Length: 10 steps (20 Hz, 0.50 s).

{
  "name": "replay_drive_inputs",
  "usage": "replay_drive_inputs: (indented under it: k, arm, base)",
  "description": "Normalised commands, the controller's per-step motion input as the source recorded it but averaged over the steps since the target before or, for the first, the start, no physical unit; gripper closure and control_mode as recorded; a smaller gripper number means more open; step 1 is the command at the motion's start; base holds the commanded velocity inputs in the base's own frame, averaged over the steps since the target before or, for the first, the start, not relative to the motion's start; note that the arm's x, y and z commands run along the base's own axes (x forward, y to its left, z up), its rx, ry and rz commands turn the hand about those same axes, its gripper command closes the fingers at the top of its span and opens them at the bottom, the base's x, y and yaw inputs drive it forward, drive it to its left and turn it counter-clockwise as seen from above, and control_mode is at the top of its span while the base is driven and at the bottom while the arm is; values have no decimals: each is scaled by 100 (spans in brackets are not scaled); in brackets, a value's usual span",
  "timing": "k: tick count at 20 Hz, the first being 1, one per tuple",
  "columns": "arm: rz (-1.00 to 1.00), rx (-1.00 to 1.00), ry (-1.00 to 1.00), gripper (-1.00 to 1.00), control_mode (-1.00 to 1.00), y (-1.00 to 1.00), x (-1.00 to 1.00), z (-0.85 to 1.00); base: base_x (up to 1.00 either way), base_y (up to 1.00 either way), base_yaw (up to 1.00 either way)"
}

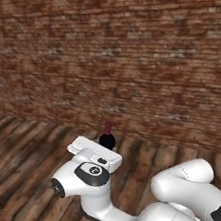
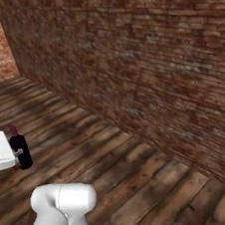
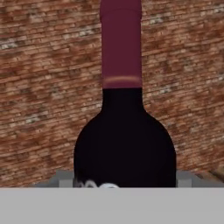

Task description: There is a wine glass and glass cup on the dining counter. Place the wine bottle next to the wine glass and the juice bottle next to the glass cup.

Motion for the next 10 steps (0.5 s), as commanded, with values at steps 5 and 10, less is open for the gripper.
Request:
replay_drive_inputs:
  k: [5,10]
  arm:
    - [0,0,0,100,100,0,0,0]
    - [0,0,0,100,100,0,0,0]
  base:
    - [91,2,28]
    - [88,2,32]
